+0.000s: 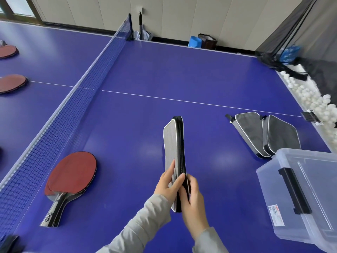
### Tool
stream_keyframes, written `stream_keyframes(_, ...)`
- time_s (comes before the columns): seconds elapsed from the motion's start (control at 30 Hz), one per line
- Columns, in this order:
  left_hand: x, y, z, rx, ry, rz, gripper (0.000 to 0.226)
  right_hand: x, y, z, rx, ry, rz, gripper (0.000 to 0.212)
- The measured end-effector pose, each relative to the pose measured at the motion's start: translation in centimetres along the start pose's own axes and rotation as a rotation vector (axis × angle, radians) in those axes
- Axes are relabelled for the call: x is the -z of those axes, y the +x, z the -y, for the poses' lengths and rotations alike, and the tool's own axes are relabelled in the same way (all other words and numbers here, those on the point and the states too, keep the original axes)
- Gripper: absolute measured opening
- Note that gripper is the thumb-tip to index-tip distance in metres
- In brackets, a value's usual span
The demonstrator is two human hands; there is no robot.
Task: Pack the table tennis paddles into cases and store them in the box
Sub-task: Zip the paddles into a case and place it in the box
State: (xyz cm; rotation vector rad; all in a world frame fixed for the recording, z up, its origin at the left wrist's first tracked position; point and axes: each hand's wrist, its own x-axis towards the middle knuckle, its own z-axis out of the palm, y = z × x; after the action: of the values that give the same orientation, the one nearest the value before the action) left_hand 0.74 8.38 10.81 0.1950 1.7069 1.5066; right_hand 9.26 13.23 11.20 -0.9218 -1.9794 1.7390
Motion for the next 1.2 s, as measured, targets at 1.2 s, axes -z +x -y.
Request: stream_keyframes(1.2,16.4,3.1,11.7,0.147,0.381,-0.551,0.072,7.6,0.6,-14.8,-0.497,-0.386,-0.171,0.069)
